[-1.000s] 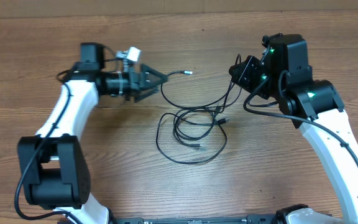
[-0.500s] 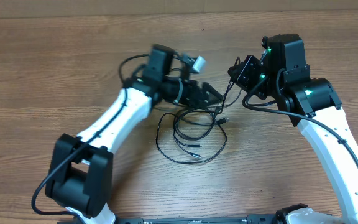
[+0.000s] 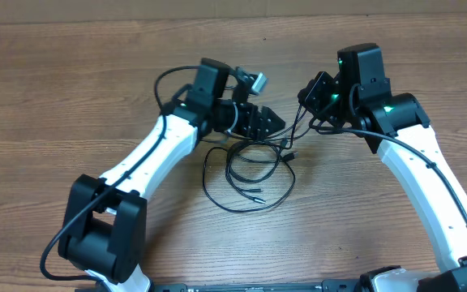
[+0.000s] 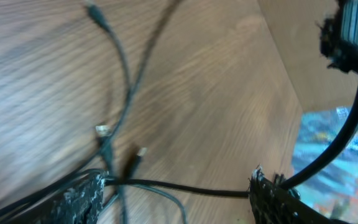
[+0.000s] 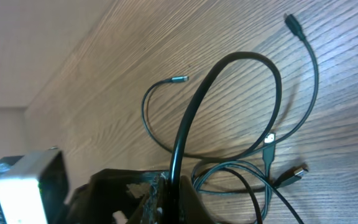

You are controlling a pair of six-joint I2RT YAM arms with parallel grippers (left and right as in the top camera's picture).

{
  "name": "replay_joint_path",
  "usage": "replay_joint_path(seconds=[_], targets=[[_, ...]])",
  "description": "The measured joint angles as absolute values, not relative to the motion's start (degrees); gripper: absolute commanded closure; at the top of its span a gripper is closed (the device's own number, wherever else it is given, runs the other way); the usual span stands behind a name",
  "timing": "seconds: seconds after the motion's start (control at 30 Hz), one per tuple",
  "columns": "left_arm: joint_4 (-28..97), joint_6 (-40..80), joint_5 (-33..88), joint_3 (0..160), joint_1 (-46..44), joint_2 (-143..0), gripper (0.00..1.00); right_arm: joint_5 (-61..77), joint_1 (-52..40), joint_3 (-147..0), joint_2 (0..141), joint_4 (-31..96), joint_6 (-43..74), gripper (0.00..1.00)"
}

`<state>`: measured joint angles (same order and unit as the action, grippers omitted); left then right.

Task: Untangle cables

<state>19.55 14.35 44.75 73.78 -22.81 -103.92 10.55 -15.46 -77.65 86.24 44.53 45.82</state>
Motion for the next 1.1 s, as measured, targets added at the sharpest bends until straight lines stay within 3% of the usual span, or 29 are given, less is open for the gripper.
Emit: replay_joint_path(seconds=[0.23,0.73,0.77,0.9,1.03,1.1], targets=[[18.4,12.0,52.4,73.8,-18.8,-103.9,0.27,9.9,-15.5,-77.6,86.3,42.0,48.7,0.96],[13.5,8.8,56.8,73.8,-25.8,-103.9,0.29,14.9,-15.6,-77.6,86.3,41.2,53.7,0.96],[12.8,8.9,56.9,73.8,-26.1,-103.9,0.31,14.9,-15.8,-77.6,86.3,41.1,54.0,0.96],[10.1,9.2,56.8,73.8,-27.0,-103.9,0.56,15.7,-17.8,-77.6,86.3,41.2,54.8,0.96],[10.8,10.3,54.2,73.8,-27.3,-103.9,0.89,16.3,-19.6,-77.6,86.3,41.8,55.2,0.96],[12.0,10.4,53.1,73.8,-27.3,-103.9,0.96,16.3,-19.5,-77.6,86.3,42.7,55.3,0.93]])
